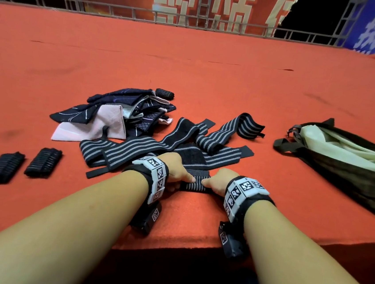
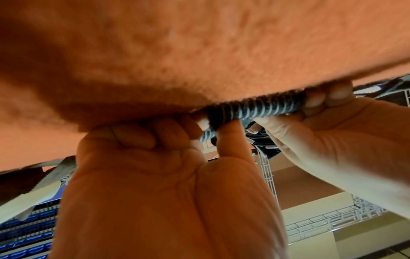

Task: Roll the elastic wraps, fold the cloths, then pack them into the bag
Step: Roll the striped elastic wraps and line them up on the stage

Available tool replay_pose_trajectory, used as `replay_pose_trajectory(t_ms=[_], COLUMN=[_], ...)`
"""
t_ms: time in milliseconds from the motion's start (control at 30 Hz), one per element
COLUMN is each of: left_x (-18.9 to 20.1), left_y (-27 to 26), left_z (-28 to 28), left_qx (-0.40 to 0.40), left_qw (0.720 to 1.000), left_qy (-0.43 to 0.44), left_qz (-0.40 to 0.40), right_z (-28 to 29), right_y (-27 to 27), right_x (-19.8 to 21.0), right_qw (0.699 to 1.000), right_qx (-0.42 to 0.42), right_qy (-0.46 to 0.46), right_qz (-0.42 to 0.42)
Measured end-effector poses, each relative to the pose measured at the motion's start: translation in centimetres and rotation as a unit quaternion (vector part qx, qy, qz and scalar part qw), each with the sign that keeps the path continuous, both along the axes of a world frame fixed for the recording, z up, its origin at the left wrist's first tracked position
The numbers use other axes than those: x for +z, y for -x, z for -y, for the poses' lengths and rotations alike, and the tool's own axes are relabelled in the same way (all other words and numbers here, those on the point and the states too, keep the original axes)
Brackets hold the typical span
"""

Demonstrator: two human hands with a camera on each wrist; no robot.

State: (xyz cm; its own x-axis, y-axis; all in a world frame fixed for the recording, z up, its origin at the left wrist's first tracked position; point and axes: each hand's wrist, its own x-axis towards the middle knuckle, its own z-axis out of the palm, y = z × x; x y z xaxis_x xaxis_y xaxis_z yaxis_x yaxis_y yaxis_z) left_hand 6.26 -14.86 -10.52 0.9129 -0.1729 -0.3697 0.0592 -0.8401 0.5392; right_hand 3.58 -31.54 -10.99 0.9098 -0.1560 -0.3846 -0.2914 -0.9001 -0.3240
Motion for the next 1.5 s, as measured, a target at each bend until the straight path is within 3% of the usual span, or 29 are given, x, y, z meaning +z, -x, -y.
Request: replay_pose_trajectory(t_ms=[133,400,700,967,1267,1500], left_x=[0.0,-0.7,-0.7,-1.1,-0.5,-0.5], left_y=[-0.1,-0.7,-0.2,-0.3,-0.5,-0.4], left_z=[0.0,-0.1,-0.2,0.0,1.0,1.3], left_qx=[0.019,0.009,0.006,0.018,0.012,0.028], left_qw=[1.0,1.0,1.0,0.999,0.998,0.998], left_qy=[0.012,0.0,0.013,0.043,0.029,0.034], left_qz=[-0.017,-0.003,0.002,-0.013,-0.047,-0.047], right_z=[0.3,1.1,0.9,0.5,0.8,0.7], right_y=[-0.2,-0.7,-1.6,-1.7,-1.1,-1.0], right_x=[0.3,-0.3,-0.1,0.4,-0.4,-0.2], right_qw=[1.0,0.987,0.973,0.99,0.984,0.989], right_qx=[-0.018,-0.044,-0.058,0.002,-0.013,0.014], right_qy=[-0.008,-0.15,-0.223,-0.136,-0.153,-0.123], right_qz=[0.001,0.033,0.016,0.041,0.092,0.085])
